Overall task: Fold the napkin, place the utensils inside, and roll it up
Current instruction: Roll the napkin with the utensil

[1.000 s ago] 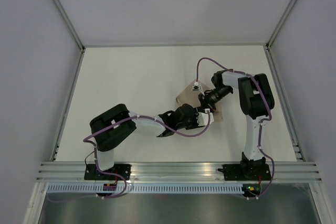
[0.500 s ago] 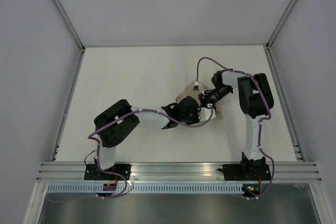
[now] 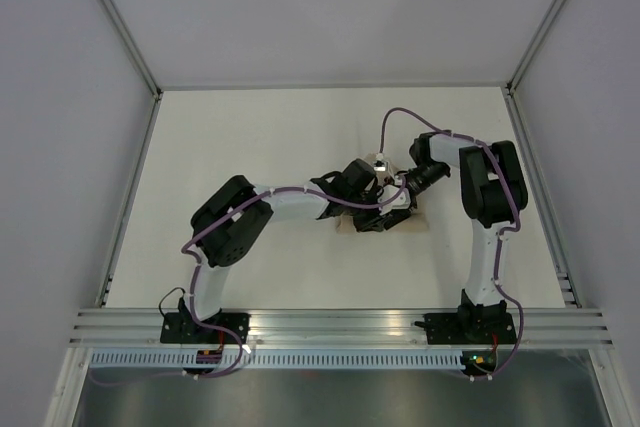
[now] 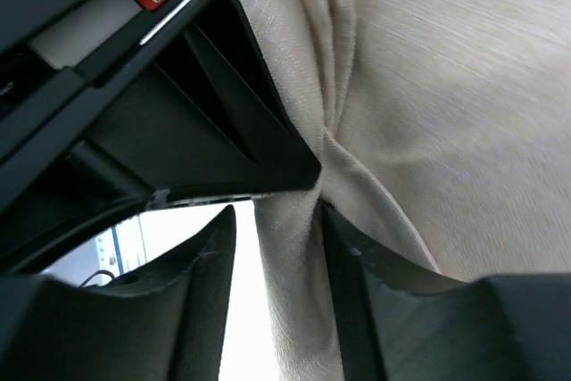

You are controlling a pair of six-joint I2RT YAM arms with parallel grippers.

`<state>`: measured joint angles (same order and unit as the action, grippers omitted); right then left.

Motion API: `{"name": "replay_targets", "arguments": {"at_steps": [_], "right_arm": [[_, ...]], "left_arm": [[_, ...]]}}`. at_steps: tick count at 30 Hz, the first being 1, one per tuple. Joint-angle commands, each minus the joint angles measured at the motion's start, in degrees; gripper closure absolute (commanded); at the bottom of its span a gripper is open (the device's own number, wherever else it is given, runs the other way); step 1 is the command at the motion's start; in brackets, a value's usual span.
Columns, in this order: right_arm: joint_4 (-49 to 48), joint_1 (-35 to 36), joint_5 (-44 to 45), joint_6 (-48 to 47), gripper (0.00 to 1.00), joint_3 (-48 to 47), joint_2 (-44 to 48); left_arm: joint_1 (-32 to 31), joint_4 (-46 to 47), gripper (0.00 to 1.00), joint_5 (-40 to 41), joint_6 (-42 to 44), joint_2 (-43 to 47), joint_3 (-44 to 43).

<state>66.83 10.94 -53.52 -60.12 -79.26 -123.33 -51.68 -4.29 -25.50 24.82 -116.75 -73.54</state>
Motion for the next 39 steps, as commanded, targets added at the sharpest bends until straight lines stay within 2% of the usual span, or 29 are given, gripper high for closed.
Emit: {"name": "replay_targets", "arguments": {"at_steps": [1,8,16,21,24,33,39], "right_arm": [[-7.1,-0.5,7.8,-3.1,0.47,1.0,2.5],[-11.4,-3.0,8.9,1.8,0.38,0.5,9.0],[-19.0,-4.7,9.7,5.2,0.37,3.8,15.5],[-33.5,-4.9,11.2,8.9,0.35,16.6,27.2],[-38.8,-4.8,11.9,9.1,0.35,22.9,33.3],[-48.0,-3.3,14.3,10.1,0.32,36.3,48.4],[-50.2,0.4,16.4,8.2,0.31,42.3,53.4]], "left_arm": [[0.6,-8.3,0.98,-6.0,-5.0,-5.2,-0.4],[3.7,-11.0,0.98,-11.2,-8.6,-7.5,-2.7],[6.7,-18.5,0.98,-17.6,-11.1,-12.2,-8.7],[9.0,-22.9,0.98,-21.2,-12.8,-15.2,-12.2],[9.6,-24.6,0.97,-22.1,-13.8,-15.9,-13.6],[10.5,-29.8,0.96,-20.6,-17.2,-20.2,-18.1],[10.7,-32.0,0.96,-20.8,-19.0,-22.6,-20.1]]}}
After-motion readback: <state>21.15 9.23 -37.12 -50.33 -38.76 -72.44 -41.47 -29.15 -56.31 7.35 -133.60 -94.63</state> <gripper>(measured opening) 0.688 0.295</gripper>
